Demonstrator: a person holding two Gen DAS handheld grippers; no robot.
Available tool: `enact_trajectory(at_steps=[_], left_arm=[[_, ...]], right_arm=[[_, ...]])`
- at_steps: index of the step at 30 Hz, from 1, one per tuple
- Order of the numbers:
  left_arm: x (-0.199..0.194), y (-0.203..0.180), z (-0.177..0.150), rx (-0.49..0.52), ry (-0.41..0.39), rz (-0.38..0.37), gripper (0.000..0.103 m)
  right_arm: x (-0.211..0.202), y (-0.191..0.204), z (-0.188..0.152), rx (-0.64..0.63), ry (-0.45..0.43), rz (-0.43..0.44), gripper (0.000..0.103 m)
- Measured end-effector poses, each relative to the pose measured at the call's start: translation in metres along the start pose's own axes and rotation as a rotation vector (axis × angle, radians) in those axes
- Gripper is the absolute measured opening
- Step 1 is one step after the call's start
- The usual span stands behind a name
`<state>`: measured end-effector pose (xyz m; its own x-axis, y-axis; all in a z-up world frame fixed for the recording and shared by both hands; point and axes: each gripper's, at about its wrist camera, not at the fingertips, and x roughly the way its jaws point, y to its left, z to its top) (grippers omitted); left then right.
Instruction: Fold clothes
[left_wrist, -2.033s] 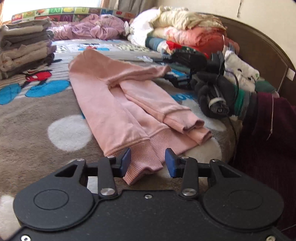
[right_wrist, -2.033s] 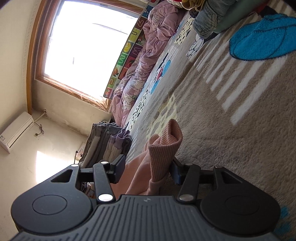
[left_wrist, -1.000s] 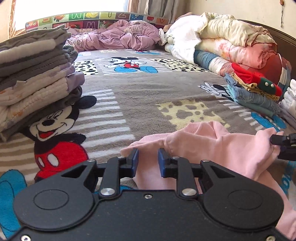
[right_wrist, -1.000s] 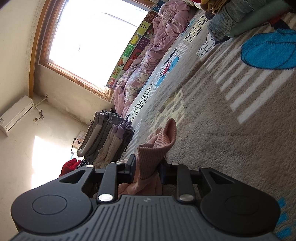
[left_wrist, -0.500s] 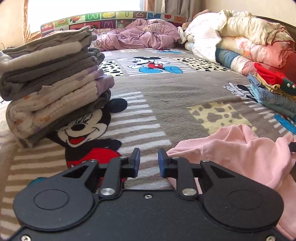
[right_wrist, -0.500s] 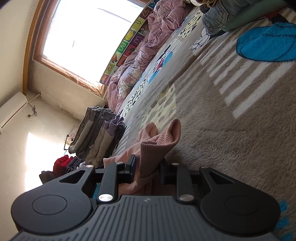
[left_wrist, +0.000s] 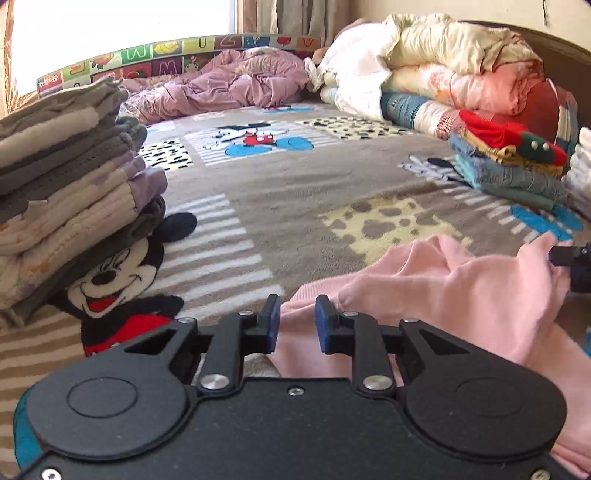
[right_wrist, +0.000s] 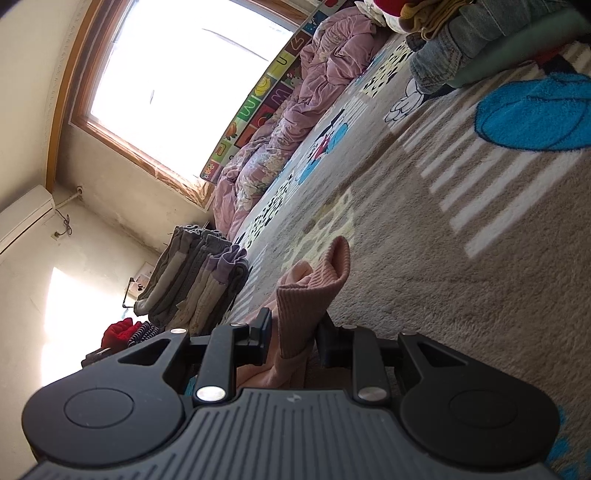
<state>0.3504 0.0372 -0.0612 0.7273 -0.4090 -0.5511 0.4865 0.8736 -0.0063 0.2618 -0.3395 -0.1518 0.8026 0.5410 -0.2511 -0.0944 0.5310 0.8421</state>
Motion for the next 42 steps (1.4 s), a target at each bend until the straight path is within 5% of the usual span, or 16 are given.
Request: enact_trajectory(at_steps=[2, 6, 12, 14, 17, 20, 22, 24, 27, 30, 34, 39, 42], left_arm=[[-0.009, -0.003, 0.003, -0.01, -0.026, -0.045, 0.021], [-0.005, -0.012, 0.003, 0.002, -0.016, -0.061, 0.021], [-0.009, -0.024, 0.006, 0.033, 0.009, -0.085, 0.021], [-0.018, -0.036, 0.012, 0.06, -0.013, -0.119, 0.021], [-0.022, -0.069, 0.017, 0.11, -0.03, -0.182, 0.021], [-0.02, -0.102, 0.017, 0.16, -0.024, -0.248, 0.021], [-0.004, -0.124, 0.006, 0.206, 0.06, -0.291, 0.021], [0.016, -0.142, -0.016, 0.299, 0.154, -0.267, 0.02], [0.014, -0.137, -0.016, 0.289, 0.143, -0.266, 0.02], [0.007, -0.13, -0.013, 0.262, 0.111, -0.273, 0.021], [-0.005, -0.128, -0.008, 0.226, 0.042, -0.327, 0.02], [0.012, -0.136, -0.026, 0.244, 0.1, -0.316, 0.021], [0.011, -0.131, -0.023, 0.208, 0.101, -0.333, 0.021]], right_arm=[[-0.009, -0.008, 0.002, 0.068, -0.04, -0.001, 0.054], [-0.02, -0.03, 0.008, 0.238, -0.075, 0.057, 0.055], [0.0, -0.024, 0.006, 0.19, -0.046, -0.024, 0.047], [0.009, -0.018, 0.003, 0.124, -0.016, -0.072, 0.025], [0.007, -0.018, 0.001, 0.109, -0.012, -0.051, 0.016], [-0.008, -0.013, 0.006, 0.077, -0.047, 0.03, 0.016], [-0.011, -0.009, 0.012, 0.023, -0.006, 0.04, 0.016], [-0.01, -0.013, 0.014, 0.019, 0.043, -0.035, 0.019], [-0.02, -0.023, 0.016, 0.058, 0.016, -0.131, 0.02], [-0.023, -0.004, 0.015, -0.084, -0.011, -0.197, 0.035], [-0.033, 0.019, 0.012, -0.231, -0.066, -0.161, 0.035], [-0.029, 0.008, 0.014, -0.125, 0.018, -0.129, 0.035], [-0.021, 0.009, 0.007, -0.177, 0.118, -0.159, 0.035]])
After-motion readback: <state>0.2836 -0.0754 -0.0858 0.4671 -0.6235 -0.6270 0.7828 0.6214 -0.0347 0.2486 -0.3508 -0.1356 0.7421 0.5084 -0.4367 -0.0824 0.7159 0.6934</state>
